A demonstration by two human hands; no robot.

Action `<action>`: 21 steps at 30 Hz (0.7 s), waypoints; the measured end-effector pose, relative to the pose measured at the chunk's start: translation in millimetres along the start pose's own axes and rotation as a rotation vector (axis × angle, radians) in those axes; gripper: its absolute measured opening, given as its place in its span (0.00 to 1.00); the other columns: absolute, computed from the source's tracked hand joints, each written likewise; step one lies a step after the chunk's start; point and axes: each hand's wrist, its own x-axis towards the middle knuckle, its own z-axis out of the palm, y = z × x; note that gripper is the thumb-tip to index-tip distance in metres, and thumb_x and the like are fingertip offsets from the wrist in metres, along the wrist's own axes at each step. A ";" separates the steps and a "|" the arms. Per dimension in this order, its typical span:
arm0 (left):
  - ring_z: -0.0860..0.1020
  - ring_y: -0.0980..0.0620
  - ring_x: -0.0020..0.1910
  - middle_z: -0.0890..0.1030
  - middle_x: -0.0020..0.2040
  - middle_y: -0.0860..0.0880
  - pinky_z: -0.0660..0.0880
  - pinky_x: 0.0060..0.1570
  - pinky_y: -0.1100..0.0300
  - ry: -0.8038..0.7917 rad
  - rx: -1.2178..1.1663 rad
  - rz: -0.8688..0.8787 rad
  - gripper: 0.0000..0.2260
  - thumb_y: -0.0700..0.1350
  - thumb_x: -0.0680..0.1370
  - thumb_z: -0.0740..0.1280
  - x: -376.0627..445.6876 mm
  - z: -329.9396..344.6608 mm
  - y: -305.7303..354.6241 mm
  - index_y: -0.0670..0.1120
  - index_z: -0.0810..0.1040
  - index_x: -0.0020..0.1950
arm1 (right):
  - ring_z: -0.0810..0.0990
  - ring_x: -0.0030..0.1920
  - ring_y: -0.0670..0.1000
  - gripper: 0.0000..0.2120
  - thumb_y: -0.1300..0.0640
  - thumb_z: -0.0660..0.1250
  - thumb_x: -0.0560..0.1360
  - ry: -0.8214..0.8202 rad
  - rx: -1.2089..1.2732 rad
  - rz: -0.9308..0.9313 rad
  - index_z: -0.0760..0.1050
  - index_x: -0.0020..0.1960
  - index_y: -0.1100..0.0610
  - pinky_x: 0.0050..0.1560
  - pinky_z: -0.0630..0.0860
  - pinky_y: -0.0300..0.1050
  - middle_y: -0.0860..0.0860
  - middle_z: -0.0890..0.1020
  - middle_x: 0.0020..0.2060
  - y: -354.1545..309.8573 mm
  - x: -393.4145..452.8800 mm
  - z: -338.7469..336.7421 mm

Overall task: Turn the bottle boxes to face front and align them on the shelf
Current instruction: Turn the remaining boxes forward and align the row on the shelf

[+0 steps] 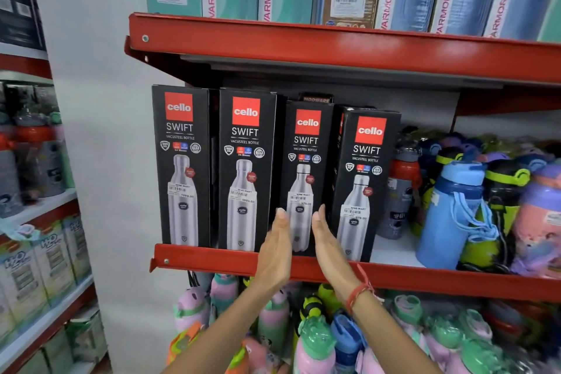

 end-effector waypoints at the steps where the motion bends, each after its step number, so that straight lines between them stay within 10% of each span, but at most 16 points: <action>1: 0.54 0.53 0.77 0.56 0.78 0.53 0.50 0.76 0.52 0.013 -0.006 -0.006 0.38 0.71 0.71 0.38 -3.3 -1.1 -1.2 0.54 0.51 0.77 | 0.56 0.75 0.49 0.29 0.34 0.43 0.76 -0.006 -0.022 0.000 0.44 0.75 0.37 0.73 0.53 0.49 0.42 0.56 0.75 0.5 -3.8 -2.5; 8: 0.58 0.48 0.76 0.60 0.77 0.47 0.52 0.74 0.50 0.025 0.038 -0.055 0.47 0.76 0.65 0.36 -17.7 -7.1 -0.9 0.52 0.57 0.77 | 0.59 0.74 0.49 0.29 0.32 0.43 0.76 0.011 -0.086 -0.025 0.46 0.75 0.37 0.71 0.55 0.50 0.41 0.61 0.74 0.9 -22.8 -10.1; 15: 0.59 0.50 0.76 0.63 0.77 0.48 0.54 0.70 0.56 0.030 0.134 0.022 0.34 0.68 0.76 0.40 -25.5 -4.9 -1.0 0.53 0.57 0.77 | 0.65 0.72 0.50 0.29 0.32 0.46 0.75 0.015 -0.087 -0.062 0.51 0.75 0.37 0.74 0.57 0.53 0.40 0.63 0.73 3.4 -29.8 -16.2; 21: 0.70 0.60 0.63 0.73 0.63 0.54 0.65 0.67 0.59 0.147 0.082 0.294 0.22 0.61 0.80 0.48 -38.7 24.6 10.4 0.52 0.69 0.68 | 0.76 0.60 0.53 0.16 0.51 0.58 0.80 0.607 -0.112 -0.239 0.75 0.64 0.53 0.60 0.68 0.44 0.53 0.78 0.60 9.2 -29.6 -43.4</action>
